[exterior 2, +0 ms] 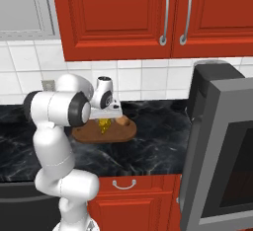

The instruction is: Retrieve the reheated potato from the microwave, then place the potato, cheese, and condiment on the cutting board.

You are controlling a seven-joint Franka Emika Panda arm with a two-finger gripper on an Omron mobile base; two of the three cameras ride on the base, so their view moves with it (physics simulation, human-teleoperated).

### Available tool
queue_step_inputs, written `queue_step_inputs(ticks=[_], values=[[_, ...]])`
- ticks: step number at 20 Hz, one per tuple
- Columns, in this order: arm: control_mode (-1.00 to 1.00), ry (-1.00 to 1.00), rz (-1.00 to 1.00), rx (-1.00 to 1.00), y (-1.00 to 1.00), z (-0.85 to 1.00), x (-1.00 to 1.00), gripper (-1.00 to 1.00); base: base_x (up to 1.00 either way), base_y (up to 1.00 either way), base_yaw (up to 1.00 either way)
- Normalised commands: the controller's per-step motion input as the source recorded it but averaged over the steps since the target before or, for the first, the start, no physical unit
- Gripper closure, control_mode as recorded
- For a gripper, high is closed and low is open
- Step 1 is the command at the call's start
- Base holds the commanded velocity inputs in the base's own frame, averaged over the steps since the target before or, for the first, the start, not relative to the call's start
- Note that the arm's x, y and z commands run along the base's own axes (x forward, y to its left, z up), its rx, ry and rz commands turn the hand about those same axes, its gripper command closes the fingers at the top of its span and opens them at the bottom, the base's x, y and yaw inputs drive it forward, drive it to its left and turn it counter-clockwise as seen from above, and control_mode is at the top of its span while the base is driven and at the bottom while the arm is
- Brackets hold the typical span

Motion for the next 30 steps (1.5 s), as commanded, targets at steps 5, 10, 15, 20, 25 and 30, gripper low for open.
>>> queue_step_inputs(ticks=[5,10,15,20,25,30], values=[[-1.0,0.0,0.0,0.0,0.0,0.25,-0.14,-1.0,0.0,0.0,0.0],[-1.0,0.0,0.0,0.0,0.04,0.37,-0.04,-1.0,0.0,0.0,0.0],[-1.0,0.0,0.0,0.0,0.13,0.34,-0.18,-1.0,0.0,0.0,0.0],[-1.0,0.0,0.0,0.0,0.22,0.27,-0.23,-1.0,0.0,0.0,0.0],[-1.0,0.0,0.0,0.0,0.35,0.16,-0.14,-1.0,0.0,0.0,0.0],[-1.0,0.0,0.0,0.0,0.44,0.08,-0.01,-1.0,0.0,0.0,0.0]])
